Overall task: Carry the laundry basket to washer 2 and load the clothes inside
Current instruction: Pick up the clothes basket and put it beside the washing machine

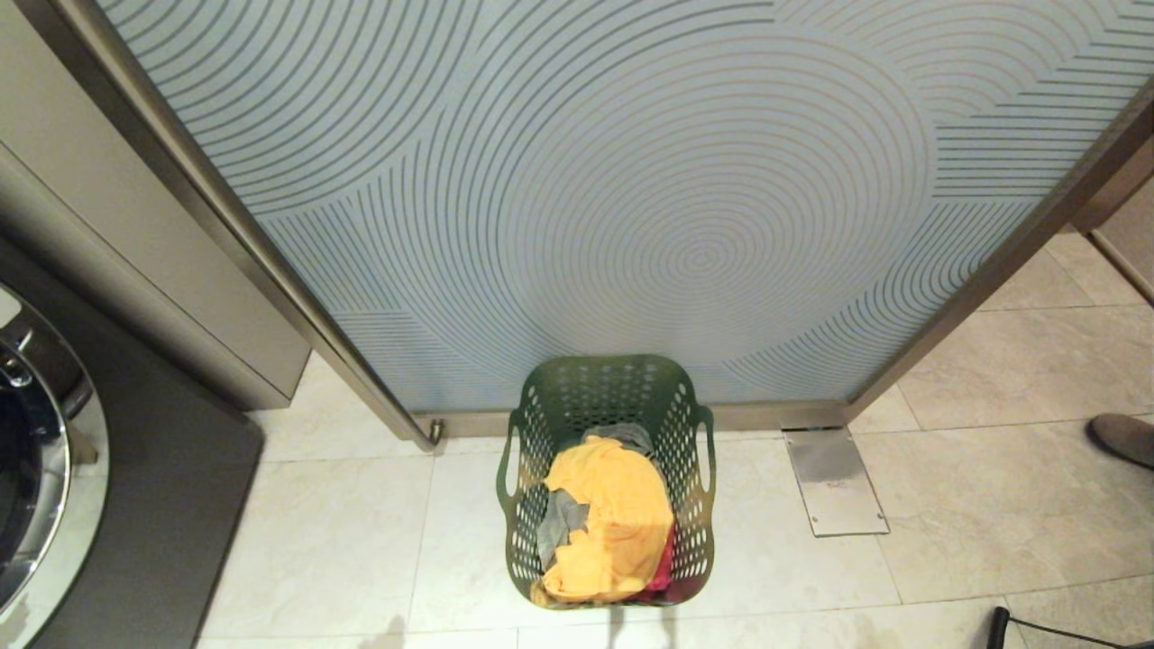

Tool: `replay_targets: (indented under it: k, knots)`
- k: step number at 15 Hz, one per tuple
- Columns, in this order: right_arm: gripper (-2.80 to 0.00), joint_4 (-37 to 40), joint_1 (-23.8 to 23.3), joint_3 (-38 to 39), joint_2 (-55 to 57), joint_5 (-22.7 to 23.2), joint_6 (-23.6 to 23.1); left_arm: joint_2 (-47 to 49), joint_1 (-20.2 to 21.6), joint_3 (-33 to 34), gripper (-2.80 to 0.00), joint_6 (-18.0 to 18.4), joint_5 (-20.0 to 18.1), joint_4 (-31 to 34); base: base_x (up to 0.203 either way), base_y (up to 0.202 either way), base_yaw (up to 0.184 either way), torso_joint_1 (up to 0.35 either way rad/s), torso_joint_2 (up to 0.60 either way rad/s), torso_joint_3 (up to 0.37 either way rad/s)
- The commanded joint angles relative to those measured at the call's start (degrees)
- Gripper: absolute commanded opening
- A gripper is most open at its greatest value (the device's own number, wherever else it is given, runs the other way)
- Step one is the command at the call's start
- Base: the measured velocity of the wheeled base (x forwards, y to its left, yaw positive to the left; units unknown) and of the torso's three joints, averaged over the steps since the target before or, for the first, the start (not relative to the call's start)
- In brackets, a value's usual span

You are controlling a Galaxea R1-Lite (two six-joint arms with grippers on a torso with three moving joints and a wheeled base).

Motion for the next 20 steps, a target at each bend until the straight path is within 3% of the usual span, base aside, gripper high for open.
replay_targets:
  k: [1,3,6,8,10,15,20]
  knots:
    - [-2.8,-0.02,0.01,0.0,0.0,0.07,-0.06,0.0,0.0,0.0,-2.8,-0.18,0.01,-0.05,0.0,0.0,0.0,0.0,0.0,0.0]
    - [-2.8,0.15,0.01,0.0,0.0,0.07,-1.64,0.0,0.0,0.0,-2.8,-0.36,0.17,0.04,0.0,0.0,0.0,0.0,0.0,0.0]
    - [-2.8,0.04,0.01,-0.48,0.0,-2.46,2.93,0.0,0.0,-0.18,-2.8,-4.38,0.38,-0.32,0.0,0.0,0.0,0.0,0.0,0.0]
    - [-2.8,1.22,-0.01,-6.39,0.78,-2.65,2.66,0.43,0.0,-3.99,-2.8,-4.26,-0.21,0.23,0.0,0.0,0.0,0.0,0.0,0.0]
    - [-2.8,7.37,-0.09,-18.37,6.32,-3.38,2.78,5.55,0.0,-13.81,-2.8,-4.29,-2.53,4.83,0.0,0.0,0.0,0.0,0.0,0.0]
    - [-2.8,16.2,-0.34,-39.61,37.13,-4.26,4.98,38.26,-0.11,-30.32,-2.8,-4.39,-12.32,11.55,0.0,0.0,0.0,0.0,0.0,0.0]
    - [-2.8,7.37,-0.02,-45.15,64.94,-4.25,11.47,70.83,-1.14,-37.72,-2.8,-4.67,-19.86,6.84,0.0,0.0,0.0,0.0,0.0,0.0]
